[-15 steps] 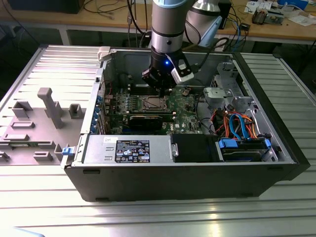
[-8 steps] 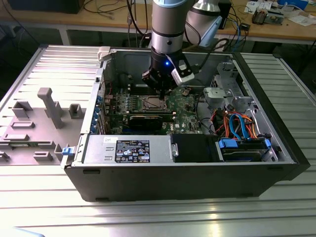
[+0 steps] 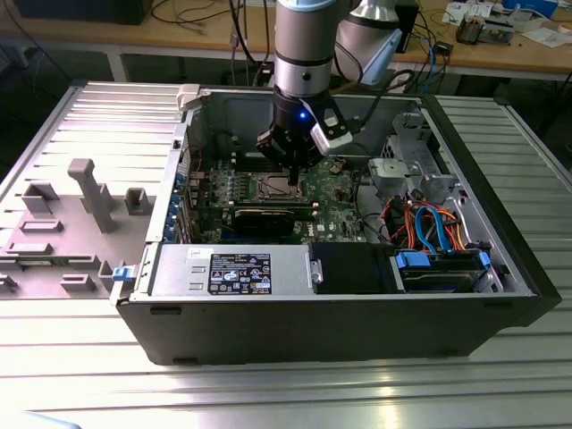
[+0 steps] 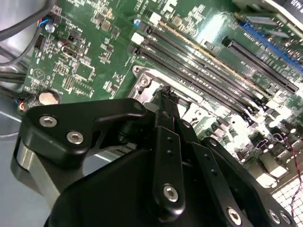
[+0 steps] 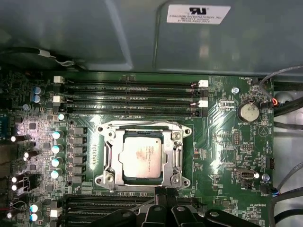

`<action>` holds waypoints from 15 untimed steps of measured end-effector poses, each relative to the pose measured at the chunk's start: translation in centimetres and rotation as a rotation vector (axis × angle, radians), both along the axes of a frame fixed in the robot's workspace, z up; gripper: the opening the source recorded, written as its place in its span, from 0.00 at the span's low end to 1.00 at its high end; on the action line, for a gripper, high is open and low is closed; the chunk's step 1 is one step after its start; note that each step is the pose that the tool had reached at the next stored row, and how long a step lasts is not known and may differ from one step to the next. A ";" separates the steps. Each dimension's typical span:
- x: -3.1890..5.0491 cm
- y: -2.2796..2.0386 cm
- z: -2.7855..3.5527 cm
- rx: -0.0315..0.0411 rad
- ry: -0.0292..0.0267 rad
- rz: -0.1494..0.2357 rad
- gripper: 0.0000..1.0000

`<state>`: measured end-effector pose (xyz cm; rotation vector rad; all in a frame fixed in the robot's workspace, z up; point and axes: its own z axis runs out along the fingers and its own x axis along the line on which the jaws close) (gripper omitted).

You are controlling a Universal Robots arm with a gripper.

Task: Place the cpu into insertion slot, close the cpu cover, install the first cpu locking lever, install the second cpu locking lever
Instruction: 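Install the second cpu locking lever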

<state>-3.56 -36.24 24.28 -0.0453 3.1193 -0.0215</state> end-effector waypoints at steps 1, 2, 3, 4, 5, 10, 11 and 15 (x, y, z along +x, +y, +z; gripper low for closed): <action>0.00 0.00 -0.10 -0.0069 0.0006 0.000 0.11; 0.00 0.00 -0.13 -0.0214 0.0032 0.000 0.11; -0.03 -0.02 -0.20 -0.0251 0.0045 0.000 0.11; -0.26 -0.18 -0.26 -0.0158 0.0044 0.000 0.11; -0.38 -0.33 -0.30 -0.0085 0.0044 0.000 0.11; -0.84 -1.19 -0.41 0.0030 0.0045 0.000 0.11; -1.03 -1.25 -0.42 0.0031 0.0044 0.000 0.11; -1.34 -1.45 -0.43 0.0345 0.0045 0.000 0.11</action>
